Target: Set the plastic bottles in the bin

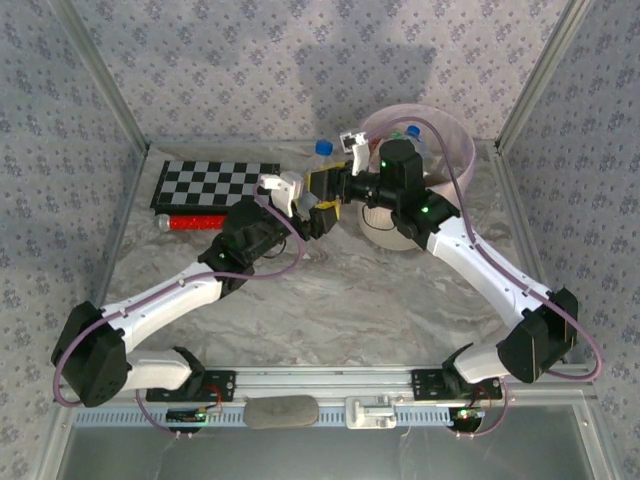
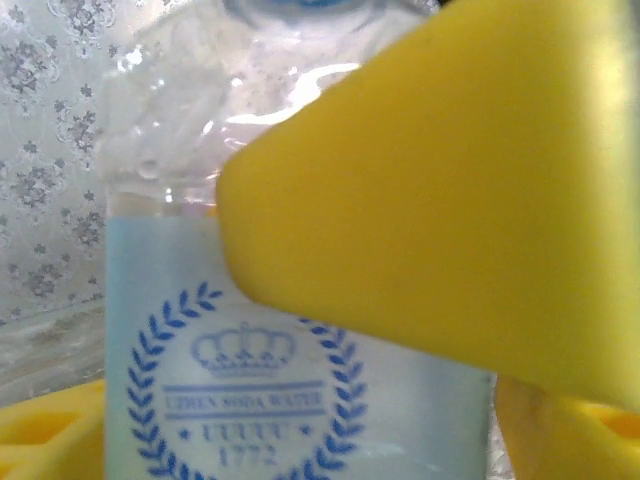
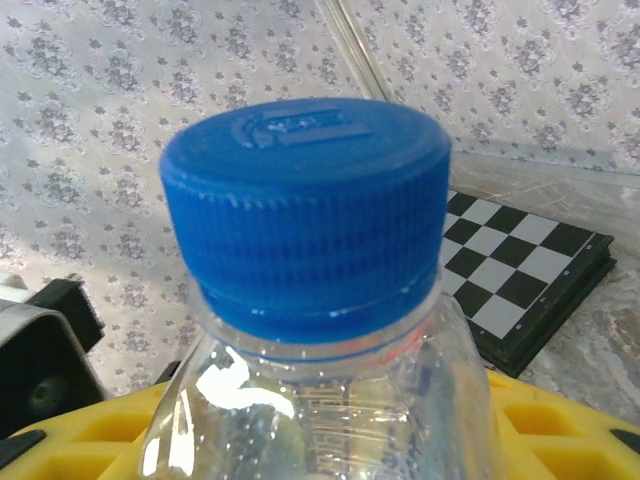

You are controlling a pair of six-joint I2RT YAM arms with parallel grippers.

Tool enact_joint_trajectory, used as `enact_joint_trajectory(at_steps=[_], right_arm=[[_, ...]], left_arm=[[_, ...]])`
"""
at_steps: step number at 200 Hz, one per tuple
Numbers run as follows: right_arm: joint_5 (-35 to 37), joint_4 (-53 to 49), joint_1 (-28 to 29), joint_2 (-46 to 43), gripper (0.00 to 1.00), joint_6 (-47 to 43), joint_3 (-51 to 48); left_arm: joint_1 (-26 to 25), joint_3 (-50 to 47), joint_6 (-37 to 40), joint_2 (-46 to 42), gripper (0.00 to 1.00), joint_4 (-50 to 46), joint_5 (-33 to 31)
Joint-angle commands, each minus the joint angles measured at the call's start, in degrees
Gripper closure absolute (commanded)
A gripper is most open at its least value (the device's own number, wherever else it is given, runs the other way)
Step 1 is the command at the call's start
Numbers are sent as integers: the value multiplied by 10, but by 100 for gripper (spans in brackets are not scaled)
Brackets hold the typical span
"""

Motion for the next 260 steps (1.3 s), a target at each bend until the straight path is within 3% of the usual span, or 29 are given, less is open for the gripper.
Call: enact_joint_trajectory(at_steps=[1,55,85,133,196,260], right_arm=[[33,-15,-8,-12,48,-26,14],[83,-81,-63,-53,49,-71,49],[96,-108,-105,-83,50,-82,61],[137,-143,-166,-130,51,-107,65],[166,-172,-250,-158,51,-107,40],[92,-145,-340,-129,51,-43,-15]], left_arm=[[-5,-1,-1,-29,0,26,-10],[9,-34,17,-86,0,-41,-101],[42,-55,-23,-96,0,-78,-158],[112,-103,-114,-86,0,-84,-187],[136,-112,-139,-62,0,-103,-193],[137,-110,-152,-49,0,-88,-182]])
